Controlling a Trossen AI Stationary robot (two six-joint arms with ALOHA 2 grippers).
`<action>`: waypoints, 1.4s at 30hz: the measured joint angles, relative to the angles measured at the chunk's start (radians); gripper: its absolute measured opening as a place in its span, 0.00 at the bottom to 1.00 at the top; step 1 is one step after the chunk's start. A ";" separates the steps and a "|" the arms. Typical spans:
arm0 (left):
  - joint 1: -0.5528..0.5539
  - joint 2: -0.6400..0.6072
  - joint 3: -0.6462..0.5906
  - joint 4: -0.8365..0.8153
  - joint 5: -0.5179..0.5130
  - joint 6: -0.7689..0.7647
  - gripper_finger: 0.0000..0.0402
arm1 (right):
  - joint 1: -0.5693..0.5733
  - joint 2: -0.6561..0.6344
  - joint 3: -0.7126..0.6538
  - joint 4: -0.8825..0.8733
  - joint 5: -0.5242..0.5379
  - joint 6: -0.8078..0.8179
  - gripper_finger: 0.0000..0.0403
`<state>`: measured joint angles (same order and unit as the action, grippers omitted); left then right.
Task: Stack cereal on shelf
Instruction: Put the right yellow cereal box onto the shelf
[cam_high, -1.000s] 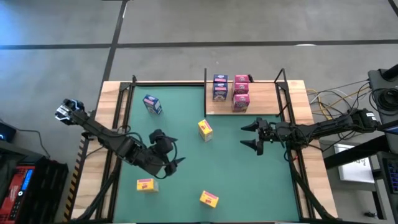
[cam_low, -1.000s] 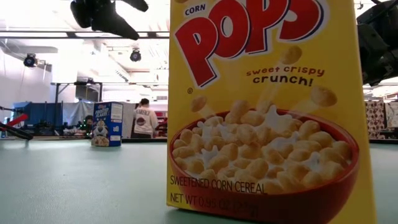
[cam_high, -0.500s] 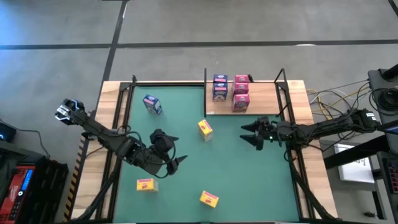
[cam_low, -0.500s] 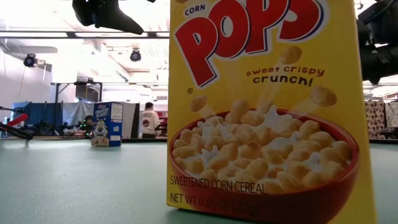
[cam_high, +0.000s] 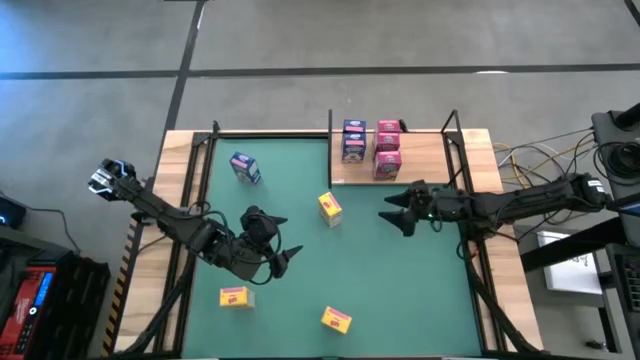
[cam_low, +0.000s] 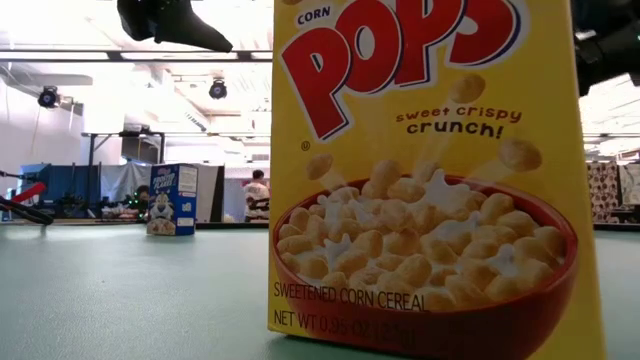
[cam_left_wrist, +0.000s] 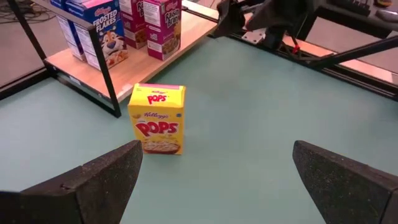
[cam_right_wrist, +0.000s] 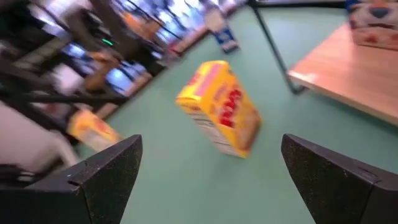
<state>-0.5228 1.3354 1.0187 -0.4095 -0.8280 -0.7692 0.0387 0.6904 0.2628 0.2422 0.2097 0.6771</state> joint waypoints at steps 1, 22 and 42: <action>0.000 0.000 0.000 0.001 0.000 0.000 0.99 | -0.001 0.008 0.036 -0.069 0.025 0.009 0.93; -0.029 -0.038 0.000 -0.075 0.060 0.023 0.99 | -0.002 0.499 0.500 -0.342 0.159 0.148 0.93; -0.169 -0.092 0.000 -0.111 0.061 -0.010 0.99 | 0.022 0.876 0.882 -0.541 0.239 0.012 0.93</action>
<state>-0.6918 1.2429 1.0187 -0.5204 -0.7671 -0.7795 0.0605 1.5665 1.1451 -0.2984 0.4485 0.6892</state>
